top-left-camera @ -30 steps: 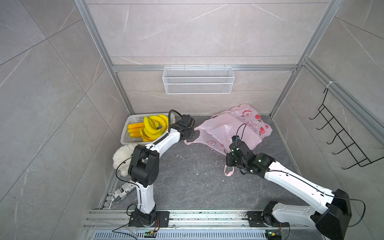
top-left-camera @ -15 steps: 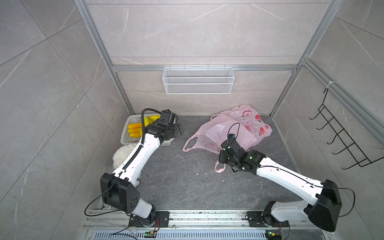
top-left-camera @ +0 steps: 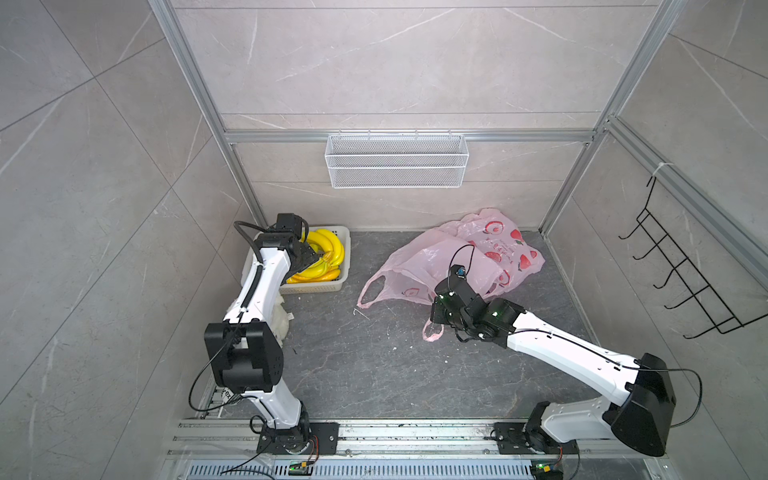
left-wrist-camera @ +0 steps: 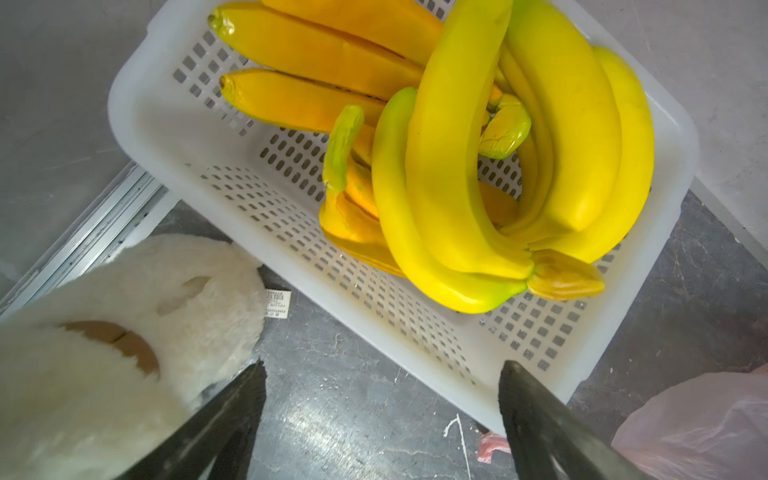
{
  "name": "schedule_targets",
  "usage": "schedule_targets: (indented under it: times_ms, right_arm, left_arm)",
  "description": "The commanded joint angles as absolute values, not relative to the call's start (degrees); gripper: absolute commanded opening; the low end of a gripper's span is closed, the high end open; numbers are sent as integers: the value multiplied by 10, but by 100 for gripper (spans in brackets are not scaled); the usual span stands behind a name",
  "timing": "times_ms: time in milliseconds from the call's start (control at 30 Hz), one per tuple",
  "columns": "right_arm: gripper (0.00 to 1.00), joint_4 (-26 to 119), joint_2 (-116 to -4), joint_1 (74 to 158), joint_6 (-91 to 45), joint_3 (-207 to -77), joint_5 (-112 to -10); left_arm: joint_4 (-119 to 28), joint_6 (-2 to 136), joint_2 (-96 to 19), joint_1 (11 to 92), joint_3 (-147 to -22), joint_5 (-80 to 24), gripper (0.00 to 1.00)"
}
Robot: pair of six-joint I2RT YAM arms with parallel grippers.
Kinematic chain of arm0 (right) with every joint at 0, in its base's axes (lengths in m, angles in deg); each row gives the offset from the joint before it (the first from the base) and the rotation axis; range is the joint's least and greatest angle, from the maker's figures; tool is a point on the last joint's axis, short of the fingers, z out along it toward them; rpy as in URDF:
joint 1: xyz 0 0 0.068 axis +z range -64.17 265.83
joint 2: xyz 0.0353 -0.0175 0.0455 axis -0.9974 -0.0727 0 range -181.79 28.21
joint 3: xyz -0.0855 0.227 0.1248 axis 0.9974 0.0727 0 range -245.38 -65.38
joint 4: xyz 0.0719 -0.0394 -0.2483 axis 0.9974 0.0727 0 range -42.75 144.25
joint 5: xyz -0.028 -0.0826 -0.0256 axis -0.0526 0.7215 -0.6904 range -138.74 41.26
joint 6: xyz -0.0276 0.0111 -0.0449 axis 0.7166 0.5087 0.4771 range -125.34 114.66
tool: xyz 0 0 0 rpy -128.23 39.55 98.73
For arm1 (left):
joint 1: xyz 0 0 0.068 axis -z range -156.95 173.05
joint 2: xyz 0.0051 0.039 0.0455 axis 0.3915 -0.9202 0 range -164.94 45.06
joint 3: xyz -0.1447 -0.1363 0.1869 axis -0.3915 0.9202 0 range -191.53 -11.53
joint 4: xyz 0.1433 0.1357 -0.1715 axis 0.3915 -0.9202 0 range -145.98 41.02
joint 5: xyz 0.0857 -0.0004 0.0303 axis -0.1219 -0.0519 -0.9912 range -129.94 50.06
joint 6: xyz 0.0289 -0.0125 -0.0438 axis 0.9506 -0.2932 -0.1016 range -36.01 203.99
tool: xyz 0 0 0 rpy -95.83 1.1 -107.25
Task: Place the banana into a plastic bag & tie a knot
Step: Pick up the banana from the basket.
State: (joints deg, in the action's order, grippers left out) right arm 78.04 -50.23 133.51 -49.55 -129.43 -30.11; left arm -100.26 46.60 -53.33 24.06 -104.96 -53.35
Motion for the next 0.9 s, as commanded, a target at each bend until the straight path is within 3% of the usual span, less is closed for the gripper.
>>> schedule_targets:
  times_ms: [0,467,867]
  right_arm:
    - [0,769,-504,1338,-499,-1285,-299]
    - [0,765,-497,1338,-487,-1262,-308]
    - [0,772,-497,1339,-482,-1269,-312]
  left_arm:
    - [-1007,471,-570,230,-1084,-523,88]
    - [-1015,528,-710,211,-1222,-520,71]
    - [-1036,550,-780,211,-1292,-514,62]
